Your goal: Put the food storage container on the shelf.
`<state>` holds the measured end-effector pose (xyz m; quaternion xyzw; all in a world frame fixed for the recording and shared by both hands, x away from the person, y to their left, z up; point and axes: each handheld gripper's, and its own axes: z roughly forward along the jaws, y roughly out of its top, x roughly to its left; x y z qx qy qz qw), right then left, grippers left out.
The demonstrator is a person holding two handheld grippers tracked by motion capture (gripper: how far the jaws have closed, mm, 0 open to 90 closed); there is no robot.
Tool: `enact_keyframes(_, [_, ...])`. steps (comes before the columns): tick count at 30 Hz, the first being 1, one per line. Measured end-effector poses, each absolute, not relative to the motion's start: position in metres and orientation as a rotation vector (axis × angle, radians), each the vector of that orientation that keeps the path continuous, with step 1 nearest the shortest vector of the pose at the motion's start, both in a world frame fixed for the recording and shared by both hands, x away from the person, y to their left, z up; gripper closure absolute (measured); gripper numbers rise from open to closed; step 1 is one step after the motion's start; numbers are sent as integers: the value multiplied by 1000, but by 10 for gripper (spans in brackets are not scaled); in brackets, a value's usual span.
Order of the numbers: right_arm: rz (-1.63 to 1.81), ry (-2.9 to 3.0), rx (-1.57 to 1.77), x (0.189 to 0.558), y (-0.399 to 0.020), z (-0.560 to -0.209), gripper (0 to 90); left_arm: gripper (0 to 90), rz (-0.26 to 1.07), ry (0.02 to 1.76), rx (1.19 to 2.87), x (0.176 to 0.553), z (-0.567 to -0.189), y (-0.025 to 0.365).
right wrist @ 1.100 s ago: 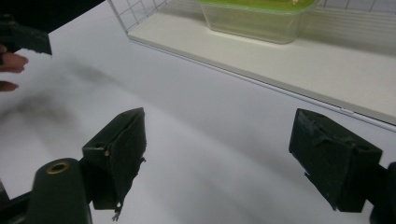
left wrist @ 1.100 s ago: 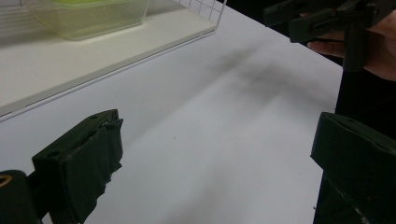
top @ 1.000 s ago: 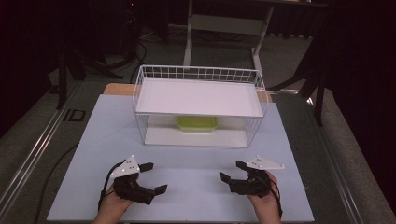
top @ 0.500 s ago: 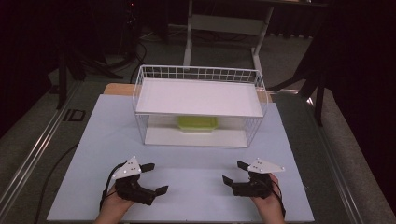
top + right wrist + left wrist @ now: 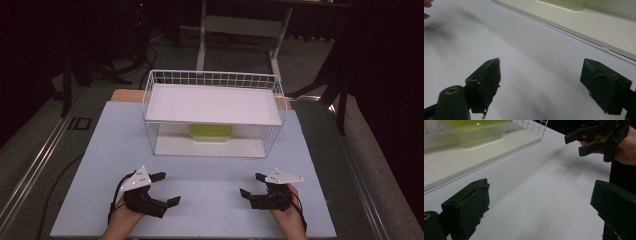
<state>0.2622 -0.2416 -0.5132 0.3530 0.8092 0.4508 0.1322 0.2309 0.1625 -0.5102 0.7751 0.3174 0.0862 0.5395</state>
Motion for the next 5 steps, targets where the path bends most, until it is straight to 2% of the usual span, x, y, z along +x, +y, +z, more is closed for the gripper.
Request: enact_keyframes(5, [1319, 2332, 1033, 263, -244, -513, 168, 29, 203, 756, 1832, 231, -510, 164])
